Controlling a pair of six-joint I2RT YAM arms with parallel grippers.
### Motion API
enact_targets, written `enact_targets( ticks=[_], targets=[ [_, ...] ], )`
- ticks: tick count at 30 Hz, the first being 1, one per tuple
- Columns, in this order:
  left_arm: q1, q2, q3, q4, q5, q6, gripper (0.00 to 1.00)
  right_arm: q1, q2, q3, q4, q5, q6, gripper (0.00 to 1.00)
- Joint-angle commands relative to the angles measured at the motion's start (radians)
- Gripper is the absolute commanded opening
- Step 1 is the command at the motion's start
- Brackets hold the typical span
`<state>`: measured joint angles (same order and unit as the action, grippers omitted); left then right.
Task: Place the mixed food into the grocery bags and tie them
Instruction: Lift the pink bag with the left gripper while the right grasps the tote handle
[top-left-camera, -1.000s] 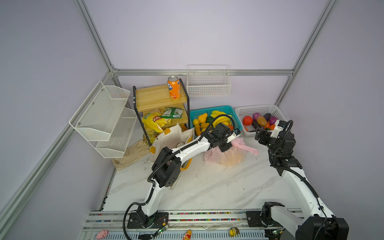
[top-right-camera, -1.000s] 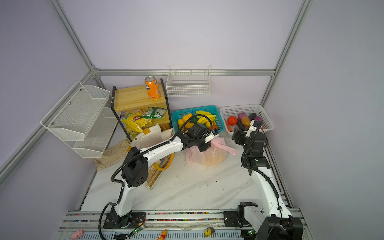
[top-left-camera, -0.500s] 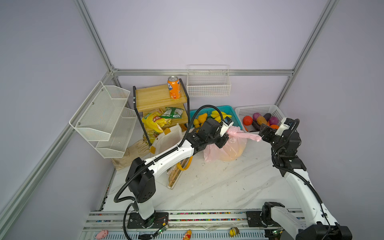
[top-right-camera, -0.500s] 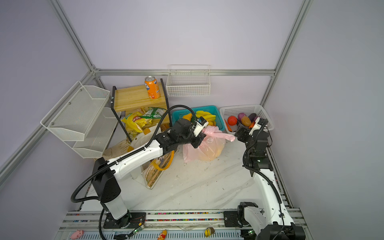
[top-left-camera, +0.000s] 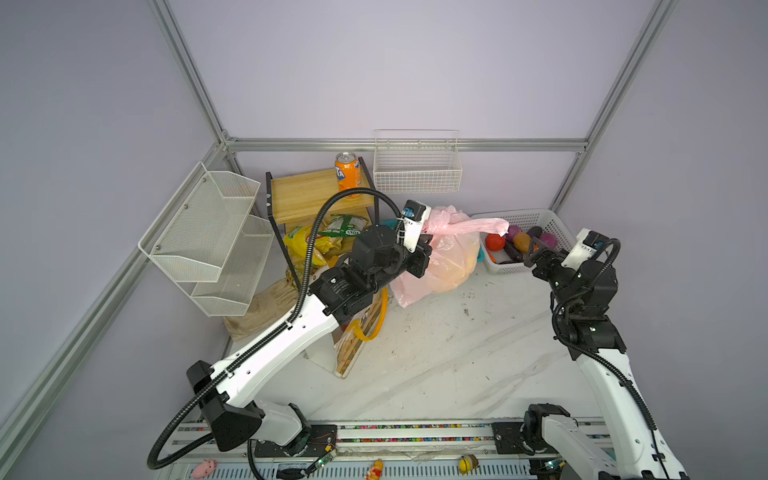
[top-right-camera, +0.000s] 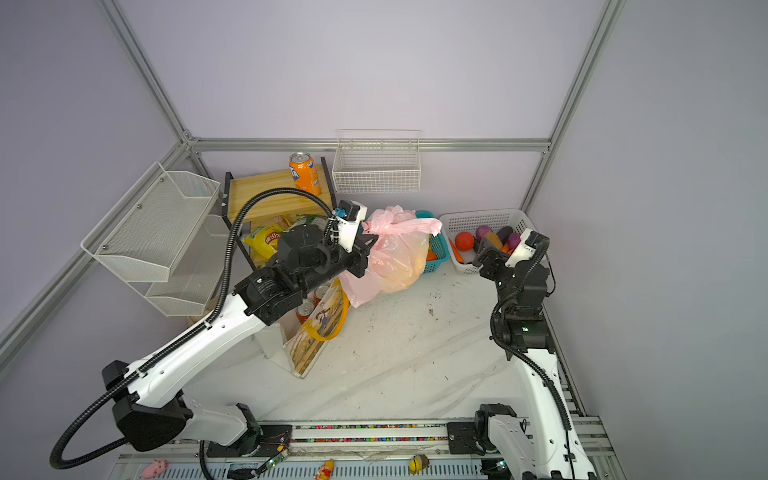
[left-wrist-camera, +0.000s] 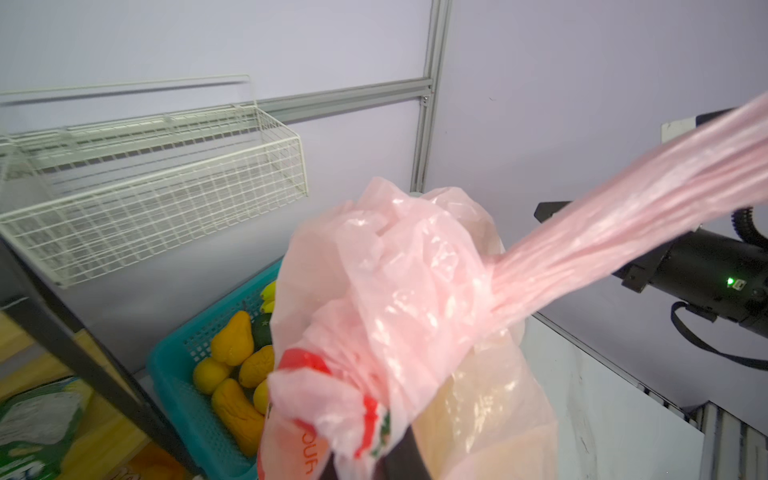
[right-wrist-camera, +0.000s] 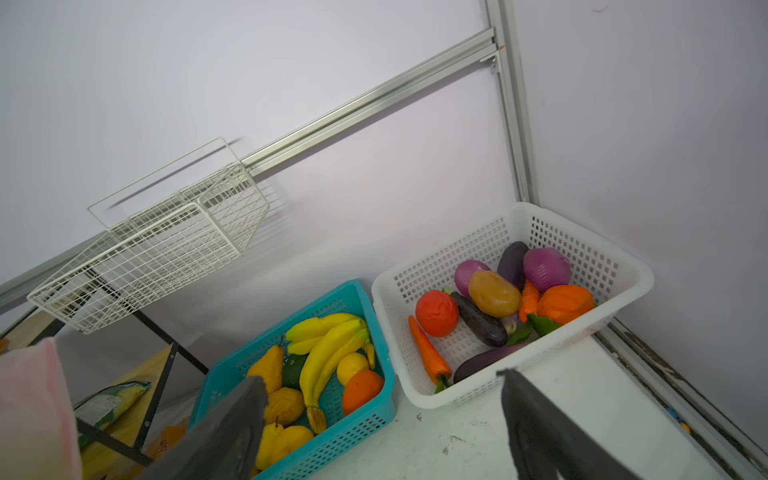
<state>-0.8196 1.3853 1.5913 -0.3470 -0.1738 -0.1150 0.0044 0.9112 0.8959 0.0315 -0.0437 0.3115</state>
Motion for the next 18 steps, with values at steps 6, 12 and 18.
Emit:
enact_targets(
  ticks=[6,12,18],
  targets=[
    [0.068,-0.134,0.104,-0.274,-0.344,-0.018,0.0,0.267,0.061,0.014,0.019,-0.089,-0.032,0.86],
    [0.204,-0.257,0.0,-0.356,-0.367,-0.041,0.0,0.588,0.178,0.01,0.095,-0.029,-0.01,0.83],
    [0.303,-0.281,-0.08,-0.351,-0.332,-0.042,0.0,0.82,0.408,0.071,0.246,-0.053,0.03,0.82]
  ],
)
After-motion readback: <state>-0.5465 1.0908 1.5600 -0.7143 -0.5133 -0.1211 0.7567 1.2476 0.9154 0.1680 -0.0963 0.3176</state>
